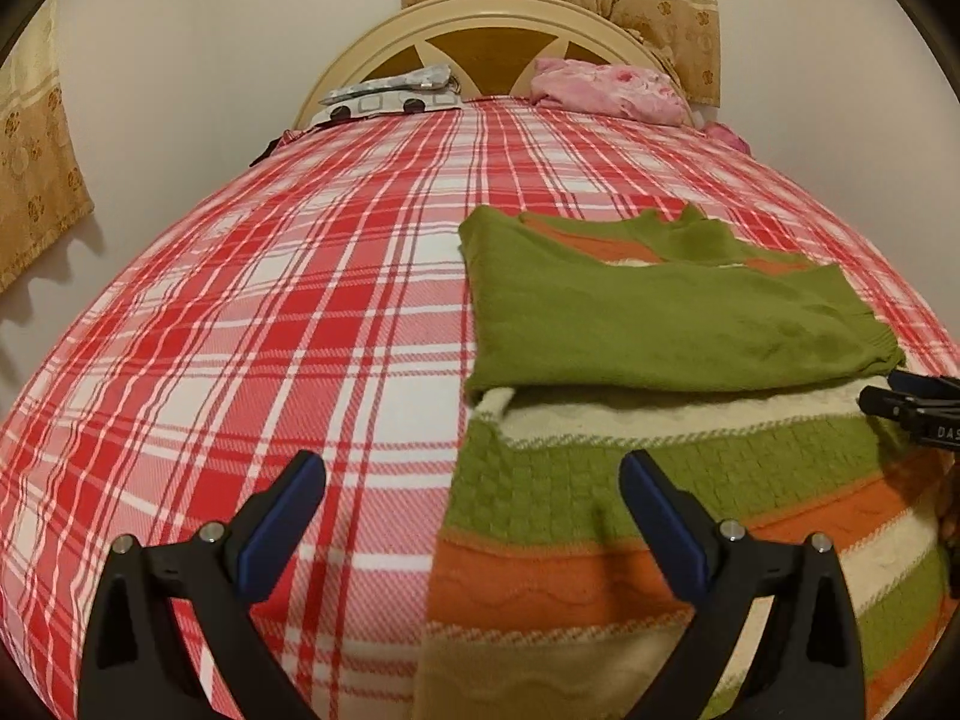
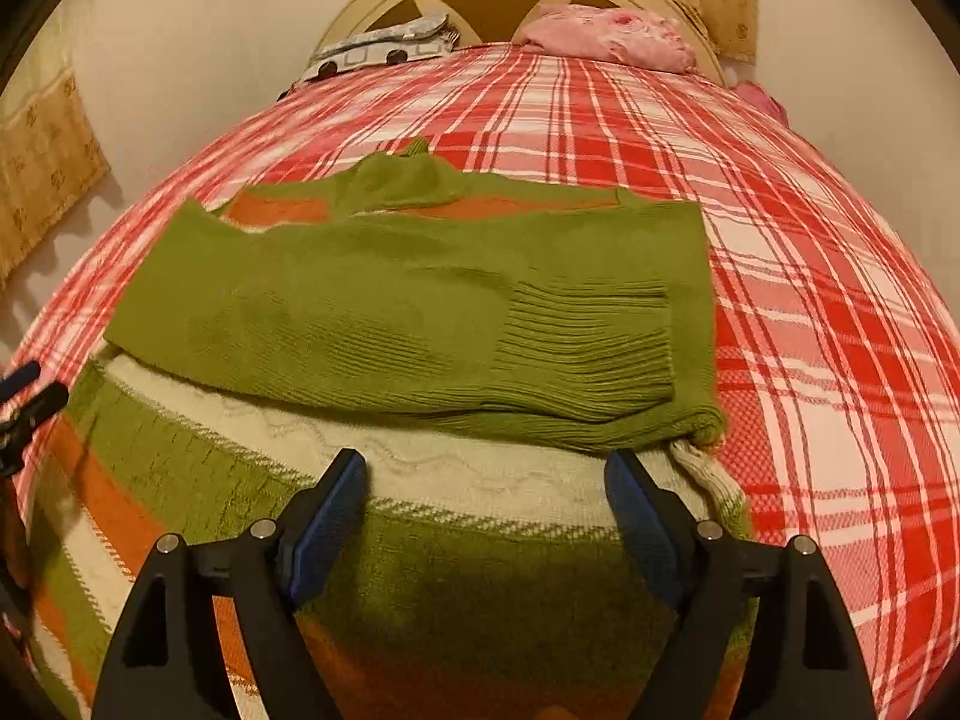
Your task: Fold small clothes
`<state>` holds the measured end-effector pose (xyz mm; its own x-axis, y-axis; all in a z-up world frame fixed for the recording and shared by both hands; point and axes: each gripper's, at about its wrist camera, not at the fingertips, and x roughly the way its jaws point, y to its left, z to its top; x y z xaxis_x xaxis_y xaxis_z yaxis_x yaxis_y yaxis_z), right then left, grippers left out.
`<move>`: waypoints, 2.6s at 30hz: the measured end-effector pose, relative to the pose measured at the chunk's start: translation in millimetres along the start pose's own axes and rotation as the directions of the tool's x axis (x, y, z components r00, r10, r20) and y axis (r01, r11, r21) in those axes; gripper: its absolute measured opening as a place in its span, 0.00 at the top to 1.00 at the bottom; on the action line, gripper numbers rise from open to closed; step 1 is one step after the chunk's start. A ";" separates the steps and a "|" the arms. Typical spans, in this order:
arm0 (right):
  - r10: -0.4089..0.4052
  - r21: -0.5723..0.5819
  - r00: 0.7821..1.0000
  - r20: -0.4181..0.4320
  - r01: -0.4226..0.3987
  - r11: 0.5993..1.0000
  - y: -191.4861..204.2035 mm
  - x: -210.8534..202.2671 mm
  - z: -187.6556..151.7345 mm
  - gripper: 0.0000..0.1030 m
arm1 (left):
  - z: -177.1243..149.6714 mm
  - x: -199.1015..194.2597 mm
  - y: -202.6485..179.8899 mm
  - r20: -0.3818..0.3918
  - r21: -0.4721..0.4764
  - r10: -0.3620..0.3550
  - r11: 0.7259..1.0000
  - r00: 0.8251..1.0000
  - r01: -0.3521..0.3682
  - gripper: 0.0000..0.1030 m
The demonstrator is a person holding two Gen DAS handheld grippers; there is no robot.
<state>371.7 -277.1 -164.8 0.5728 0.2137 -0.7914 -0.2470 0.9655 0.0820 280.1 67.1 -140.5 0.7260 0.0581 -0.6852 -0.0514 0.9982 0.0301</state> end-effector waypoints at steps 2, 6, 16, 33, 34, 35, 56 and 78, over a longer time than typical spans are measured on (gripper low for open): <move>-0.008 0.006 1.000 0.002 0.008 1.000 0.1 -3.2 -1.6 0.20 | -2.6 -5.5 -0.2 0.006 -0.008 -0.006 1.000 1.000 0.006 0.02; -0.012 0.003 1.000 0.012 0.012 1.000 1.1 -13.9 -10.5 0.20 | -7.2 -18.0 -1.7 0.018 -0.011 -0.018 1.000 1.000 0.019 0.02; -0.006 -0.009 0.999 0.034 0.006 1.000 4.2 -55.5 -52.6 0.20 | -30.8 -54.9 -8.6 0.037 0.011 -0.051 0.999 0.998 0.051 0.02; 0.049 -0.026 0.999 0.009 -0.048 0.998 29.0 -118.3 -136.4 0.20 | -118.5 -122.7 1.3 -0.032 0.013 -0.083 0.996 0.996 0.083 0.02; 0.051 -0.028 0.999 0.008 -0.051 0.998 29.6 -122.3 -142.1 0.20 | -123.7 -126.9 2.0 -0.035 0.016 -0.081 0.997 0.996 0.081 0.02; 0.049 -0.030 0.999 0.008 -0.049 0.998 30.1 -125.7 -146.8 0.20 | -128.6 -131.0 2.9 -0.035 0.021 -0.079 0.997 0.996 0.080 0.02; -0.004 0.050 0.999 0.037 0.003 0.999 14.2 -182.7 -215.2 0.20 | -176.8 -137.7 15.1 -0.140 -0.069 -0.181 0.983 0.974 0.173 0.28; 0.098 0.094 0.995 -0.001 -0.097 0.991 -2.1 -198.0 -249.4 0.54 | -186.0 -137.8 13.4 -0.161 -0.093 -0.248 0.967 0.955 0.235 0.57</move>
<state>63.9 -358.5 -159.3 0.5447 0.3068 -0.7805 -0.2266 0.9499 0.2153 51.8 70.0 -181.0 0.5960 -0.1941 -0.7792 0.0570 0.9781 -0.2001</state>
